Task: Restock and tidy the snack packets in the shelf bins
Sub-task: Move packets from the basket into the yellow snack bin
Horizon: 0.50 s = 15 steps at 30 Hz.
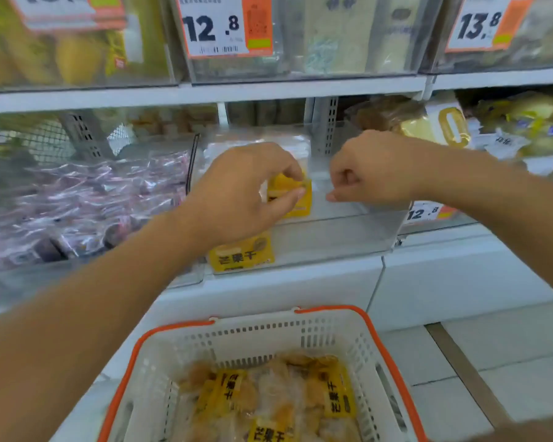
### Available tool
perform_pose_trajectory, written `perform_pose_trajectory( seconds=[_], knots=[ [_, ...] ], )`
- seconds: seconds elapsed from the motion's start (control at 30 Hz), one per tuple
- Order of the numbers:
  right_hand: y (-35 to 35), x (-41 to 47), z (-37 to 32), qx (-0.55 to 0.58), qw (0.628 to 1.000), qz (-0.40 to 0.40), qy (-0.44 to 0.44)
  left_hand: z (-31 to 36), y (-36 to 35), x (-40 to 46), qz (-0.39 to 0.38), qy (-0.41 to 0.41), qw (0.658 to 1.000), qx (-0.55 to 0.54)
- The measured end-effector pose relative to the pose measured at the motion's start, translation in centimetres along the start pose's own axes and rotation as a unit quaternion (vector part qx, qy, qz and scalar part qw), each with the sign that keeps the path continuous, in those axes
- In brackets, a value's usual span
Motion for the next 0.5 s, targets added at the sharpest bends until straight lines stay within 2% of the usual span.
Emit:
perform_pose_trajectory(
  seconds=[0.07, 0.1, 0.13, 0.17, 0.2, 0.23, 0.27, 0.3, 0.37, 0.43, 0.5],
  knots=[
    [0.1, -2.4, -3.5, 0.108, 0.980, -0.166, 0.015, 1.9, 0.5, -4.4, 0.057, -0.024, 0.998, -0.027],
    [-1.8, -3.2, -5.2, 0.147, 0.956, -0.251, 0.025, 2.6, -0.1, -7.0, 0.034, -0.027, 0.999, -0.021],
    [-4.7, -3.7, -7.0, 0.168, 0.932, -0.318, 0.039, 2.8, -1.7, -9.8, -0.043, -0.030, 0.999, 0.002],
    [-8.3, -4.2, -8.9, 0.185, 0.911, -0.366, 0.049, 2.7, -3.8, -12.8, -0.173, -0.004, 0.984, 0.041],
    [-12.6, -5.0, -10.9, 0.199, 0.893, -0.401, 0.046, 1.9, -5.9, -16.5, -0.307, 0.057, 0.947, 0.077],
    [-17.1, -5.9, -12.4, 0.202, 0.879, -0.432, 0.035, 1.0, -7.5, -20.4, -0.407, 0.146, 0.896, 0.099],
    [-21.9, -7.1, -13.7, 0.188, 0.873, -0.450, 0.021, 0.1, -8.8, -25.1, -0.476, 0.249, 0.839, 0.092],
    [-26.2, -8.3, -14.7, 0.168, 0.876, -0.452, 0.002, -0.2, -9.2, -29.5, -0.499, 0.351, 0.790, 0.061],
    [-33.0, -11.0, -16.5, 0.183, 0.882, -0.429, -0.073, -0.3, -9.6, -37.3, -0.472, 0.512, 0.717, 0.034],
    [-37.5, -13.3, -18.0, 0.274, 0.865, -0.378, -0.186, 0.4, -10.3, -42.0, -0.470, 0.591, 0.654, 0.049],
    [-40.0, -14.5, -19.0, 0.356, 0.820, -0.314, -0.319, 0.9, -11.5, -44.5, -0.478, 0.653, 0.587, 0.032]
  ],
)
Point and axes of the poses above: each hand's wrist, its own x-axis towards the middle knuckle, its own y-axis out of the back of the hand, z = x × y, the point moved 3 cm from there along x, towards the middle knuckle, and after that the axes turned 11 degrees about z, right-handed, at the moved point
